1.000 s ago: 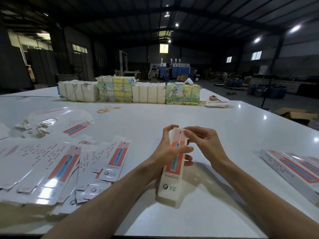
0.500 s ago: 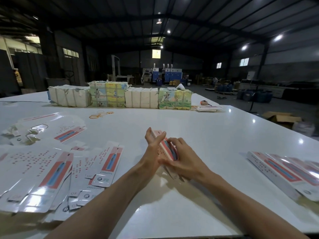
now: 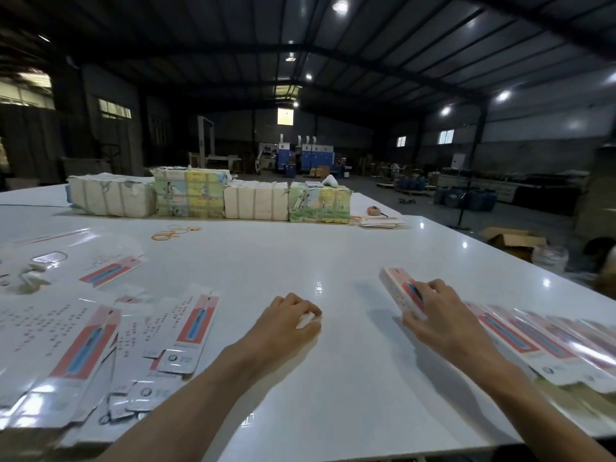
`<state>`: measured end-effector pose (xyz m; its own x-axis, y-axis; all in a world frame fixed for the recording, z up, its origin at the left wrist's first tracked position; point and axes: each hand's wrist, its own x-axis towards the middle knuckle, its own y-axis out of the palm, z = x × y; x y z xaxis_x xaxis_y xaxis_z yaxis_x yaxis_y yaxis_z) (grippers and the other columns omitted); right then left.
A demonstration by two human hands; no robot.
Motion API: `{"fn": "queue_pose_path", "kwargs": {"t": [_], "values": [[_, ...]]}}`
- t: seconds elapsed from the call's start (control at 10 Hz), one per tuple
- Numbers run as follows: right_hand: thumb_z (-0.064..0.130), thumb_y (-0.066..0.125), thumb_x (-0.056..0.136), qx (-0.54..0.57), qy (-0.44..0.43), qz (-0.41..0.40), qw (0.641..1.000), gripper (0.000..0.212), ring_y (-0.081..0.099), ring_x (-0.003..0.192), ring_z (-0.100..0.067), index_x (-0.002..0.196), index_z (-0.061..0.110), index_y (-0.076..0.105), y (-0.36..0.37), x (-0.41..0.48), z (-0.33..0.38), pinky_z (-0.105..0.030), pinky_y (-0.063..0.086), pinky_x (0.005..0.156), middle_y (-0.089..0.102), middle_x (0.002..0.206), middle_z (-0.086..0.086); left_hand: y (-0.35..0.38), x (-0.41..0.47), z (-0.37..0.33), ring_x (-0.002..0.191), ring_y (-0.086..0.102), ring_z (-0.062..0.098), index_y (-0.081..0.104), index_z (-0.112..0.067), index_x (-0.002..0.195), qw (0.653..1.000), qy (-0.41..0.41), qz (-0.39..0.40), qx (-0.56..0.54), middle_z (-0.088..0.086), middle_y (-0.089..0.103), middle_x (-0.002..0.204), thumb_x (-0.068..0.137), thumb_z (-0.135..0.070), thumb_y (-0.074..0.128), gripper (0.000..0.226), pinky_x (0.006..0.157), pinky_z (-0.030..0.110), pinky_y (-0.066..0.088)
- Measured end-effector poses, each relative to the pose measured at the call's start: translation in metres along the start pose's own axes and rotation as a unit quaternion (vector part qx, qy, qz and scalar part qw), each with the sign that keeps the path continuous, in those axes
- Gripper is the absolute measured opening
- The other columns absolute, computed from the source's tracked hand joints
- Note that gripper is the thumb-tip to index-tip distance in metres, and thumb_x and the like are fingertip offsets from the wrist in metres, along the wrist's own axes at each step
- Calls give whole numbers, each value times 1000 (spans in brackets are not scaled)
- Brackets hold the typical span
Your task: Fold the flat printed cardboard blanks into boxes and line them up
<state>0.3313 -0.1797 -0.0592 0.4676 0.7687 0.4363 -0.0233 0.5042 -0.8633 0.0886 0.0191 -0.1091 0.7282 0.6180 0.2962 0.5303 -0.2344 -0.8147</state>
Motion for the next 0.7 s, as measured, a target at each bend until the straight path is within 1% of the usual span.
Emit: {"fn": "queue_pose_path", "kwargs": {"t": [0.1,0.2,0.3,0.4,0.5,0.6,0.7], "values": [[44,59,101,-86,36,13,996,52,49,109,-11,146,26,43,-7,-21,-30,-30,47,90,47,130,6,0,-1,0,126,38,6,63,-47,126,1000,-1,8,-2,-24,49,131,99,-52,52,30,102,28,34],[48,36,106,-194,43,-23,980,50,43,132,-16,152,29,29,-13,-38,-48,-35,39,112,42,147,7,-1,-1,0,127,38,6,63,-47,127,1000,-3,5,-4,-25,50,130,99,-53,52,30,103,28,36],[49,29,108,-187,48,-19,981,52,46,136,-14,156,30,23,-15,-48,-56,-34,38,116,45,151,8,-1,-2,-1,128,39,5,63,-47,127,1000,-3,5,-4,-26,51,129,99,-53,52,30,105,29,37],[48,29,107,-200,28,-17,979,47,50,131,-12,150,29,32,-16,-53,-64,-31,42,111,49,142,8,-2,-4,-3,128,39,5,64,-45,127,1000,-2,3,0,-24,52,131,101,-51,54,29,103,28,37],[47,30,106,-186,42,-12,982,48,48,134,-13,150,29,32,-21,-50,-75,-32,42,113,47,143,8,-5,-4,-6,127,39,5,64,-43,129,1000,-5,3,-1,-22,53,131,101,-49,55,30,102,27,36],[55,28,106,-208,42,0,977,53,43,141,-14,154,30,25,-19,-48,-83,-36,34,121,41,151,9,-5,-6,-8,126,39,5,64,-43,129,1000,-3,-2,-1,-22,53,131,101,-48,55,30,103,28,37],[65,25,101,-218,60,-25,974,70,35,151,-23,159,26,28,-22,-44,-74,-47,23,127,37,163,3,-5,-6,-8,127,38,2,64,-44,128,1000,-4,-12,-6,-25,52,131,100,-51,53,31,102,29,38]]}}
